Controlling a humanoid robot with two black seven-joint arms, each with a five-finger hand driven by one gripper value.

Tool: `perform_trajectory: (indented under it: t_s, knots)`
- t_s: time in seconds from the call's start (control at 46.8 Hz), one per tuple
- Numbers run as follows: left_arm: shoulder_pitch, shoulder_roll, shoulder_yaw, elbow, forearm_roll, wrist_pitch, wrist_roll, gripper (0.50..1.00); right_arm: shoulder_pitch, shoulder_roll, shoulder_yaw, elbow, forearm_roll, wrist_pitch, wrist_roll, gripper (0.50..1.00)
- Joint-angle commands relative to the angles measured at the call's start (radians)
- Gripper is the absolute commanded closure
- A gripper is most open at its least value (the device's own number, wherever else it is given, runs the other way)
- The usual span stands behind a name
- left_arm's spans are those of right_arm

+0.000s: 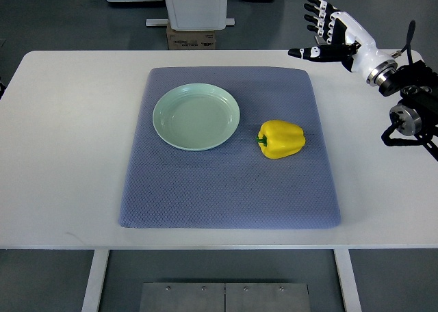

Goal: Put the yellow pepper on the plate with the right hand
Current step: 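Move the right hand over the yellow pepper, fingers open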

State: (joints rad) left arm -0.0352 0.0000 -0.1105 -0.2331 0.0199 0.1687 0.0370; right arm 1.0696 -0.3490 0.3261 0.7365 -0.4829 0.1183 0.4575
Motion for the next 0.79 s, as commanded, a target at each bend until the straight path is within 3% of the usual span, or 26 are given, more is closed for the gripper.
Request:
perform_trajectory:
  t_s: [0.0,0.299,0.77]
  knots:
    - [0.0,0.0,0.0,0.0,0.0,0.0,0.0,0.5,0.027,-0.002,-0.048,0.004,-0.037,0.0,0.024,0.5]
    - [0.0,0.0,0.0,0.0,0.0,0.0,0.0,0.5,0.122,-0.016,-0.286,0.038,-0.177,0.008,0.153,0.5]
    - [0.0,0.0,0.0,0.0,0.0,0.0,0.0,0.5,0.208,-0.028,-0.53,0.101,-0.304,0.008,0.153,0.5]
